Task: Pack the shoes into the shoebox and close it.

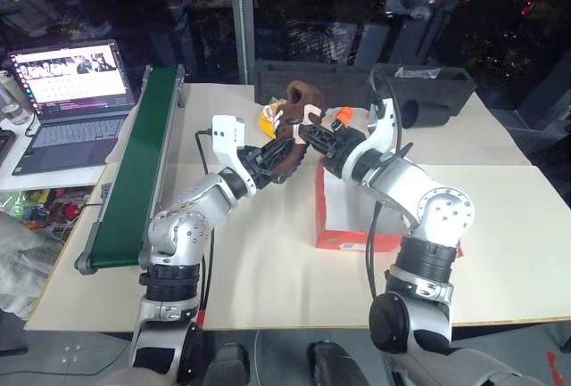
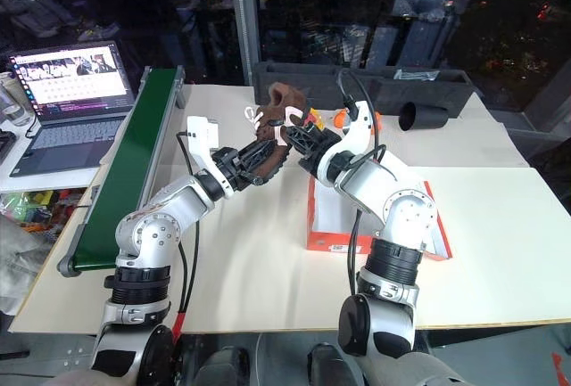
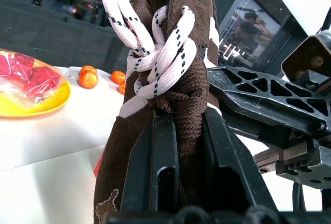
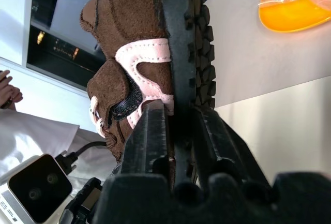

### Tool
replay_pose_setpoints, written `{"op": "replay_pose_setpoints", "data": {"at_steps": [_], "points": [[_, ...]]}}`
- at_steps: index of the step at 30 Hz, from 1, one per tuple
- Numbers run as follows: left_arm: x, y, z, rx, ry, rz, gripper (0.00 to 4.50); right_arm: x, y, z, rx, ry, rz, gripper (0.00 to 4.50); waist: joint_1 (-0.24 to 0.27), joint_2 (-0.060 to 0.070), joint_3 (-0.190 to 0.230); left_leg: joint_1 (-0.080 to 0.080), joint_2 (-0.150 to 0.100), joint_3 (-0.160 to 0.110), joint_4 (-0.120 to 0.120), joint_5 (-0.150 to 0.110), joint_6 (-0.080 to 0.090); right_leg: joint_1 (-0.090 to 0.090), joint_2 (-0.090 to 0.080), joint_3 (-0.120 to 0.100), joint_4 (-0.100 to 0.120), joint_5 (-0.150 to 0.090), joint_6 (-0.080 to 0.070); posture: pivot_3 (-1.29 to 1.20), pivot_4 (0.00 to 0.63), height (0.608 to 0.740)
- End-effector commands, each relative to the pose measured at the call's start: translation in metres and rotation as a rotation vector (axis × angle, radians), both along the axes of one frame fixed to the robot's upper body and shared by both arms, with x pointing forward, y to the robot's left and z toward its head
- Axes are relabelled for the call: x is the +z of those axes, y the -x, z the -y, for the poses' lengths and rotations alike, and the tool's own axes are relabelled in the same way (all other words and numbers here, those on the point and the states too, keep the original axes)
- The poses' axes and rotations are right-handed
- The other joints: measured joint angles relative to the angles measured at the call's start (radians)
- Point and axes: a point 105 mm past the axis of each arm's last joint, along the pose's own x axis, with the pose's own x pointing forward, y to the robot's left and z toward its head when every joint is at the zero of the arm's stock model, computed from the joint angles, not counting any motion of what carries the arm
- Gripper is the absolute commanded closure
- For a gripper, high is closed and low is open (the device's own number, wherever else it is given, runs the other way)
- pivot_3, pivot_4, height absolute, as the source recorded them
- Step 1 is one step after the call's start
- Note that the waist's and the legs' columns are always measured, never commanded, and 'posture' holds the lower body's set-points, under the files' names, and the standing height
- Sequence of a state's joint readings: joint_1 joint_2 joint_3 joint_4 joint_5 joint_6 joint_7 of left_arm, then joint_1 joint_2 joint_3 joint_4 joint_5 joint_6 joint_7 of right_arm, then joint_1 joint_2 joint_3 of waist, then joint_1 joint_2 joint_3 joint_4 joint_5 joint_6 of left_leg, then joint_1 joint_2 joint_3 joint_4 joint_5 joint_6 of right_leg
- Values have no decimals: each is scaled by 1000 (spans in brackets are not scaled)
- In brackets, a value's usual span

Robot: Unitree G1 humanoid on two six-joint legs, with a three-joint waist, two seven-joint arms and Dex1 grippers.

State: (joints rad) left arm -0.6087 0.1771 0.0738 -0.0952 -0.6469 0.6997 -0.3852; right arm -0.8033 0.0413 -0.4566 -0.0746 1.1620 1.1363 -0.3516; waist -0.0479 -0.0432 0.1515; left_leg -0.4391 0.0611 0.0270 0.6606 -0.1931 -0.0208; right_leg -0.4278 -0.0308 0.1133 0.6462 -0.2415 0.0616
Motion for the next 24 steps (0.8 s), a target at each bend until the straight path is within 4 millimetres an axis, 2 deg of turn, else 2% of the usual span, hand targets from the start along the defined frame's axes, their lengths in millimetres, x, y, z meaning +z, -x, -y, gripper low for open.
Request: {"op": "replay_pose_setpoints", "data": {"at_steps": [1, 2, 3, 4, 6, 7, 9, 11, 13, 15, 17, 21, 24], "points": [[10, 8, 12, -55, -35, 77, 4392, 21, 2, 7, -33, -40, 90, 3969, 0, 0, 0, 0, 0, 0, 0, 0, 0, 0, 0, 0, 0, 0, 0, 0, 150, 710], [10, 8, 12, -51, -40, 82, 4392, 21, 1, 9, -54, -39, 92, 3969, 0, 0, 0, 0, 0, 0, 0, 0, 0, 0, 0, 0, 0, 0, 0, 0, 150, 710], [9, 8, 12, -48, -42, 85, 3415, 22, -1, 11, -70, -40, 92, 4003, 0, 0, 0, 0, 0, 0, 0, 0, 0, 0, 0, 0, 0, 0, 0, 0, 150, 710], [8, 8, 12, -46, -53, 88, 3151, 22, -3, 15, -95, -40, 95, 4003, 0, 0, 0, 0, 0, 0, 0, 0, 0, 0, 0, 0, 0, 0, 0, 0, 150, 710], [5, 9, 13, -46, -84, 97, 2318, 24, -10, 28, -187, -24, 101, 4003, 1, 0, 0, 0, 0, 0, 0, 0, 0, 0, 0, 0, 0, 0, 0, 0, 150, 710], [2, 9, 12, -40, -96, 94, 2071, 26, -18, 47, -307, 32, 121, 4003, 3, 0, 0, 0, 0, 0, 0, 0, 0, 0, 0, 0, 0, 0, 0, 0, 150, 710], [-2, 8, 8, -34, -99, 80, 2071, 31, -24, 71, -442, 98, 159, 4003, 6, 1, 1, 0, -1, 0, 0, 0, 0, 0, -1, 0, -1, 0, 0, 0, 150, 710], [-9, 9, 6, -43, -123, 74, 2071, 35, -26, 85, -495, 164, 186, 4003, 5, 1, 1, -1, -2, 0, 0, 0, 0, 0, -2, 0, -1, 0, 0, 0, 150, 710], [-16, 13, 5, -73, -163, 79, 2071, 40, -26, 95, -486, 270, 223, 4003, 4, 3, 2, -2, -2, 0, -1, 0, 0, -2, -2, 0, -1, 0, 0, 0, 150, 710], [-20, 23, 7, -137, -206, 106, 2071, 33, -25, 102, -419, 394, 178, 4003, 1, 5, 3, -2, -2, 0, -2, 0, 0, -2, -2, 0, -2, 0, 0, 0, 150, 710], [-24, 35, 11, -218, -228, 117, 2071, 18, -24, 114, -355, 486, 87, 4003, -1, 6, 3, -2, -2, 1, -3, 0, 0, -3, -2, 1, -1, -1, 0, 0, 150, 710], [-38, 62, 16, -415, -321, 119, 2071, -20, -14, 134, -248, 558, -128, 4003, 0, 6, 3, -2, -2, 1, -4, 0, 0, -4, -2, 1, 0, -2, -2, 0, 150, 710], [-49, 65, 13, -447, -397, 116, 2071, -39, -7, 138, -192, 615, -221, 4003, 0, 7, 4, -2, -2, 1, -4, 0, 0, -4, -2, 1, 0, -2, -2, 0, 150, 710]]}}
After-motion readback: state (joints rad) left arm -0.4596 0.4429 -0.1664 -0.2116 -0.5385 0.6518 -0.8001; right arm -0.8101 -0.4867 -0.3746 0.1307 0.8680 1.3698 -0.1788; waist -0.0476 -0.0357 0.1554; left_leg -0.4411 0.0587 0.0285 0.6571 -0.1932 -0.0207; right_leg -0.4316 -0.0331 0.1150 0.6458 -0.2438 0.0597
